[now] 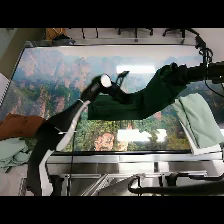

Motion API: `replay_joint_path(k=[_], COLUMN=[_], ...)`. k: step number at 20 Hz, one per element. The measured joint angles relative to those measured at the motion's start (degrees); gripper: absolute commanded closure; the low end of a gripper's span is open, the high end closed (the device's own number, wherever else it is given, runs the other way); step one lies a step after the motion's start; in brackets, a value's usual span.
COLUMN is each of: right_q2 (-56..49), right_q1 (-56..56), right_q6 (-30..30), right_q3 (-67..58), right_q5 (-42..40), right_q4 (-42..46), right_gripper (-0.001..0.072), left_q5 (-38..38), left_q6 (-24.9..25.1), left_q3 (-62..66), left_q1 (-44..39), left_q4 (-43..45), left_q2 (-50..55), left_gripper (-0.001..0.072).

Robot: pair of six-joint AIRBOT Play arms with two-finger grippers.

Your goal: Fold the shirts.

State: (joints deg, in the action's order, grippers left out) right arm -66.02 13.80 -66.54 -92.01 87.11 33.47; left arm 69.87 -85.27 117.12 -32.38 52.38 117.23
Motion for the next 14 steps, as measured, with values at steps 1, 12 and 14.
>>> replay_joint_path(k=[1, 12, 14], right_q2=[-0.17, -19.50, -22.49], right_q1=[-1.46, -47.93, -52.81], right_q6=[-0.37, 2.93, 6.60], right_q3=[0.02, 0.20, 0.20], right_q5=[-0.79, -49.11, -56.72], right_q4=[-0.04, -0.46, -0.31], right_gripper=[0.0690, 0.0304, 0.0309], left_q5=[2.62, 9.38, 8.33], left_q6=[0.22, 2.43, 2.82], left_q3=[0.28, -7.26, -9.66], left_q1=[2.40, 25.83, 27.04], left_q4=[-0.02, -0.15, -0.11], left_q2=[-2.89, -31.69, -34.32], left_gripper=[0.0689, 0.0689, 0.0689])
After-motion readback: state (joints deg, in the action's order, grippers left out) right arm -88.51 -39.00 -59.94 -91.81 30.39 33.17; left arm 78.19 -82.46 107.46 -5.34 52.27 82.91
